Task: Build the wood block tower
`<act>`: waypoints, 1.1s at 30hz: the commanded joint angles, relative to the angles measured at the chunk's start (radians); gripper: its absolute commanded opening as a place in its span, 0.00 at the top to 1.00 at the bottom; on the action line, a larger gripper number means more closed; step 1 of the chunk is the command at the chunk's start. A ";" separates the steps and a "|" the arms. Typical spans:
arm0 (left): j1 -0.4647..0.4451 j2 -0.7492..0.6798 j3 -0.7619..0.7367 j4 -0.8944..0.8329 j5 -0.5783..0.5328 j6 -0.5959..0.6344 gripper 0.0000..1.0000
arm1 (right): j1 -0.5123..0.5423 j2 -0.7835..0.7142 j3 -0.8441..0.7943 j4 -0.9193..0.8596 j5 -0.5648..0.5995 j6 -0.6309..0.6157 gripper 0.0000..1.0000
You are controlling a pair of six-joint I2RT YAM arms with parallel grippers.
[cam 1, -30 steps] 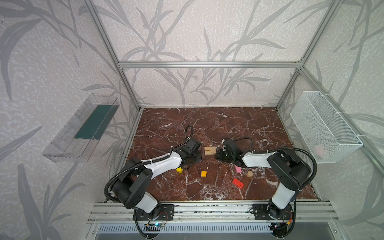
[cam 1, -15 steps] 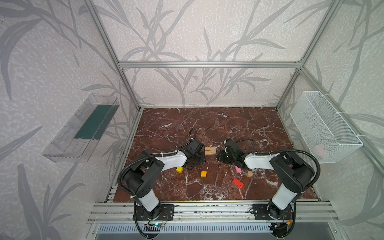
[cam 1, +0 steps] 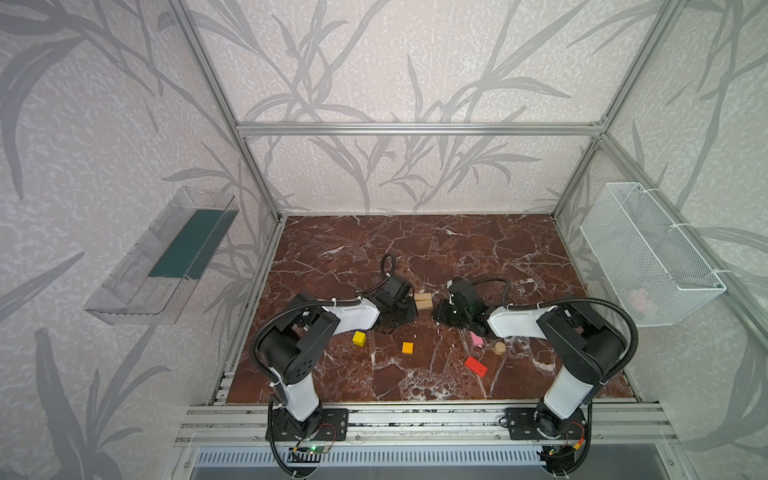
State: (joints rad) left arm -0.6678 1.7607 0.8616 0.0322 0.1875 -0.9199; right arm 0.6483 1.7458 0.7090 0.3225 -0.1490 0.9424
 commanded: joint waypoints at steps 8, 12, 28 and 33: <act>-0.003 0.038 0.006 -0.042 -0.052 -0.022 1.00 | 0.002 0.058 -0.007 0.004 -0.013 0.018 1.00; -0.002 0.043 0.008 -0.048 -0.064 -0.019 1.00 | 0.001 0.059 -0.009 0.006 -0.017 0.019 1.00; 0.000 0.049 0.022 -0.073 -0.088 -0.005 1.00 | 0.001 0.070 -0.014 0.020 -0.024 0.029 1.00; 0.000 0.050 0.021 -0.072 -0.088 -0.005 1.00 | 0.002 0.067 -0.018 0.018 -0.021 0.032 1.00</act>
State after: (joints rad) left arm -0.6678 1.7767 0.8822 0.0330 0.1394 -0.9272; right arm 0.6483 1.7844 0.7094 0.4065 -0.1764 0.9733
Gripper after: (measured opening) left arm 0.047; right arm 0.050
